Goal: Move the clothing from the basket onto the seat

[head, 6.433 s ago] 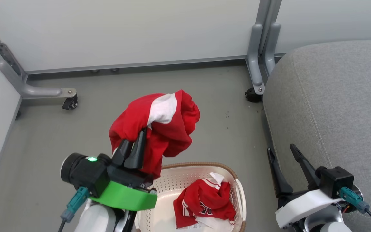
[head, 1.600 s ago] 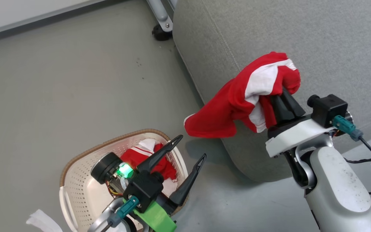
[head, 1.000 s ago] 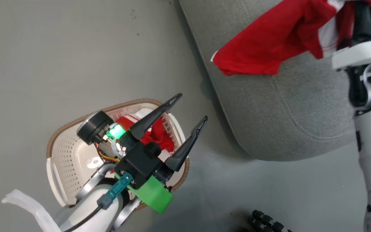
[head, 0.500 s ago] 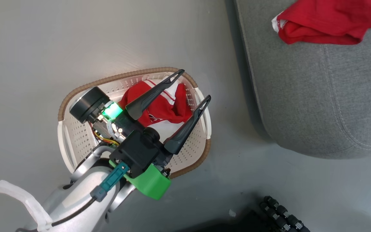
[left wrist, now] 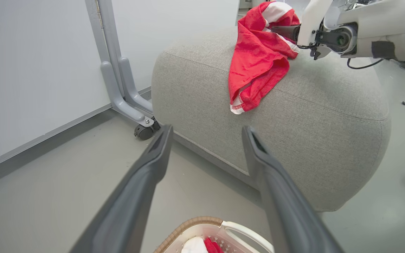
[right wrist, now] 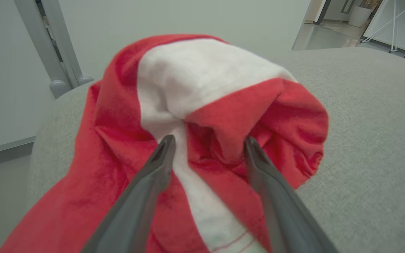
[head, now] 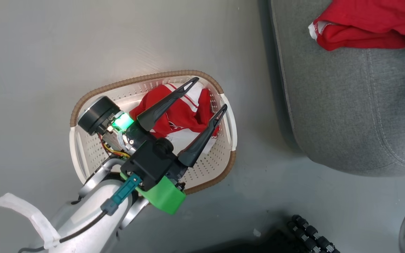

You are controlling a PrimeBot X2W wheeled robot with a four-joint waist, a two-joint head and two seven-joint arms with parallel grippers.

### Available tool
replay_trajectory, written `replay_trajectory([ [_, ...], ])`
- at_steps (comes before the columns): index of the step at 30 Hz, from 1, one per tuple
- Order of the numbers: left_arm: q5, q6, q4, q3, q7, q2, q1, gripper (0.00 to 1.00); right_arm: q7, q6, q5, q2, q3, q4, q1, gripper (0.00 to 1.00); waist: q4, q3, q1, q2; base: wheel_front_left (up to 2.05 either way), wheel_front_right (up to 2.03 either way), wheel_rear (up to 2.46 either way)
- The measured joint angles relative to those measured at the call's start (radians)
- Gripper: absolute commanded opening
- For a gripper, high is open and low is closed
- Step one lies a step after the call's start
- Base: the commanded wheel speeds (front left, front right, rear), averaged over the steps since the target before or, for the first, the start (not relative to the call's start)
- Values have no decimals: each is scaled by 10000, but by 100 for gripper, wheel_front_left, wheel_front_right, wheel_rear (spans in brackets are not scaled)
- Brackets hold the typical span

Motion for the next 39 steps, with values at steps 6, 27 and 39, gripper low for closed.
replay_trajectory([
  [6, -186, 215, 520, 27, -431, -178, 223, 100, 0, 0, 15, 909, 474, -1708, 1637, 100, -11, -559, 0, 0, 0, 0, 0],
  [27, -1287, 1728, 2207, 1670, -1427, -982, 1963, 100, 171, 2, 744, 1467, 4278, -5363, 6261, 100, 437, -3484, -2, -1, 0, 0, 0],
  [39, -1294, 2092, 2261, 3963, -1442, -1484, 3478, 100, 1227, 0, 667, 1469, 4481, -6845, 7884, 100, 1614, -4746, -2, -1, 0, 0, 0],
])
